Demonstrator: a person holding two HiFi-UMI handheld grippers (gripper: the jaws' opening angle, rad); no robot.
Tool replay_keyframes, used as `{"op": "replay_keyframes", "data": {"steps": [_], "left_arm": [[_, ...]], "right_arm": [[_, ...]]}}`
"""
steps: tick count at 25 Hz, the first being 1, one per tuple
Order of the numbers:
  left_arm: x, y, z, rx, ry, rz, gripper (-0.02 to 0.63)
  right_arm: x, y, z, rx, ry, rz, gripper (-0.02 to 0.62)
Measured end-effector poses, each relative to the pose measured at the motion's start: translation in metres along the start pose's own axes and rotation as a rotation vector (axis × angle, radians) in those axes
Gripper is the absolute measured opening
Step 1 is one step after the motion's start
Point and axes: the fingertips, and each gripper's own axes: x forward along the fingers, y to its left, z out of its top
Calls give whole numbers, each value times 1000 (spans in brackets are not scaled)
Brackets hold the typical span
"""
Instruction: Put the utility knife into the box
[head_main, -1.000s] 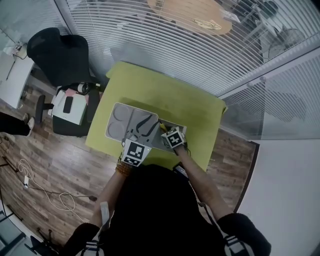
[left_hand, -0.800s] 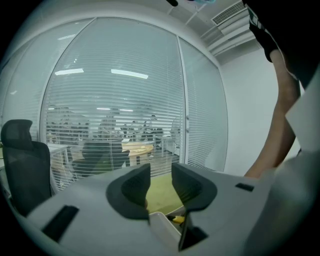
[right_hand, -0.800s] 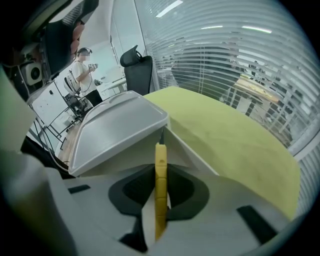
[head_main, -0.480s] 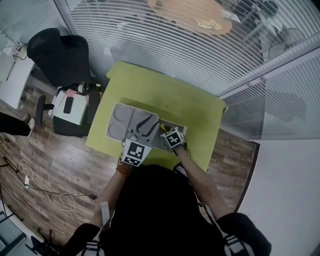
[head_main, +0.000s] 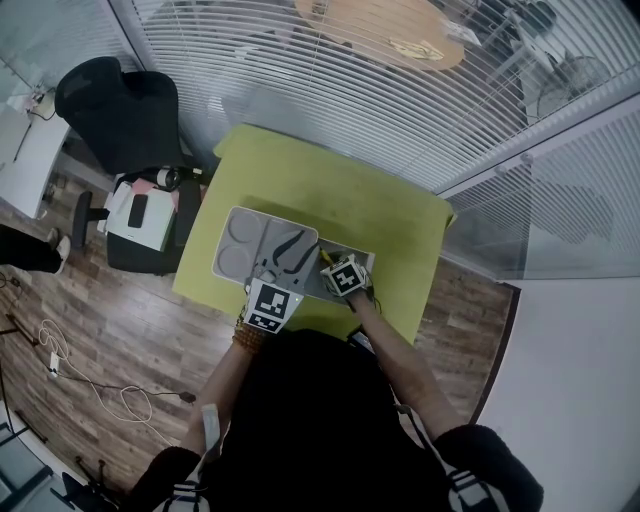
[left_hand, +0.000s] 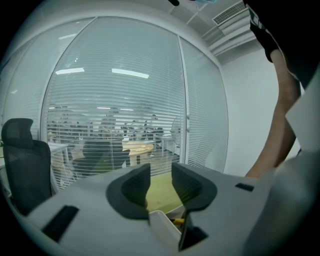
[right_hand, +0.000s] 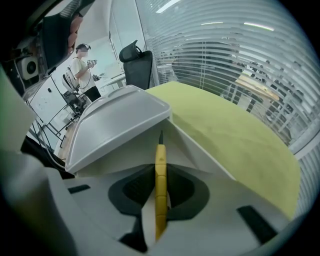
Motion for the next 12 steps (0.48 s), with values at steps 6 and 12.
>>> {"op": "replay_keyframes", "data": {"steps": [6, 12], "left_arm": [[-2, 1, 1, 0, 1, -2, 140], [-2, 2, 0, -4, 1, -1, 140]], "right_arm": [[0, 4, 7, -2, -18, 17, 58], [7, 1, 1, -5, -1, 12, 63]]}}
